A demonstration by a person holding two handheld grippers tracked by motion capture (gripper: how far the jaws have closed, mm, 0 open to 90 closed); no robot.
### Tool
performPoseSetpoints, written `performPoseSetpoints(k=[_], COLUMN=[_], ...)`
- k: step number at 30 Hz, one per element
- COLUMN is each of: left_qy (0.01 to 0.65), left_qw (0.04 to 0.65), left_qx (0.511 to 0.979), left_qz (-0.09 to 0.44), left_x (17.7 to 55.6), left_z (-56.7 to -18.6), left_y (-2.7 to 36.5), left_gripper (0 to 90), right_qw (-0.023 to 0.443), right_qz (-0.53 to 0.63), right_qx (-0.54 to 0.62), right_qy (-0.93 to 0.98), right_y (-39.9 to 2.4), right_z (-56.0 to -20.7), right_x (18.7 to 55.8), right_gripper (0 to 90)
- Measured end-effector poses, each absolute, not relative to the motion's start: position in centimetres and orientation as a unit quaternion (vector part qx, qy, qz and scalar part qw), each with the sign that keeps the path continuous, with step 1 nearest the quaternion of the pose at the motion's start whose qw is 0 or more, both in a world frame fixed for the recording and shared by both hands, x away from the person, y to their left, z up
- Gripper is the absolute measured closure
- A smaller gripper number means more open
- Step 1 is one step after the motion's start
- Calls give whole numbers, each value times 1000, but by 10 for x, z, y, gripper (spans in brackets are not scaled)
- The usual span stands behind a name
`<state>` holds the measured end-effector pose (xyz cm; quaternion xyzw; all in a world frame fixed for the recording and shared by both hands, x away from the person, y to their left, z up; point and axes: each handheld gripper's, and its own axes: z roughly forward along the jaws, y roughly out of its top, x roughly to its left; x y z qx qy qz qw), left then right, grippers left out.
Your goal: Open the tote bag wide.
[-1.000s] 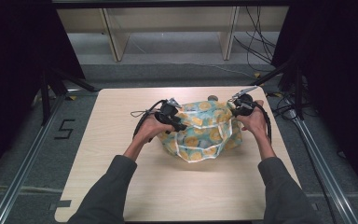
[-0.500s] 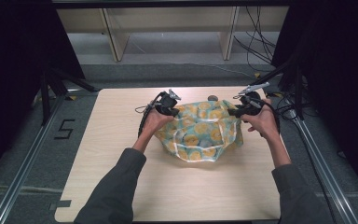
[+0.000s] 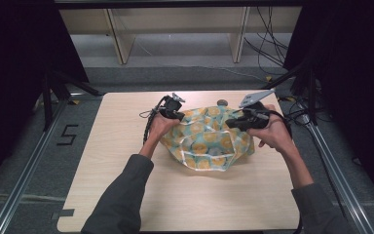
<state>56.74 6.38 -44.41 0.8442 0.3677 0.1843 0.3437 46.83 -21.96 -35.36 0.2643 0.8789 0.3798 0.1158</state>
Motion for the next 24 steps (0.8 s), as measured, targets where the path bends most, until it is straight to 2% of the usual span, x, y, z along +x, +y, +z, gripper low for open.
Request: performPoseSetpoints(k=[5,7,11,17,19,24], left_qy=[349,334,310,299,302,274], left_qw=[354,359,387,359,369,379], left_qx=[847,849,850,875,872,880], left_qz=[189,199,179,129,112,87], left_x=[556,547,519,494,488,463], left_z=[-434,-425,-416,-445,-450,-458], left_y=[63,66,66,55,56,53], left_gripper=[895,894,888,869,870,869], right_qw=[151,144,124,85,78,109], right_qz=[284,266,241,215,209,243], right_qx=[268,275,283,261,257,254], right_qy=[908,913,920,937,940,930], right_y=[-198,-195,-190,-171,-165,-155], right_z=[-383,-395,-411,-422,-424,-414], right_x=[483,495,507,504,500,498], right_gripper=[900,900,900,900,900,900])
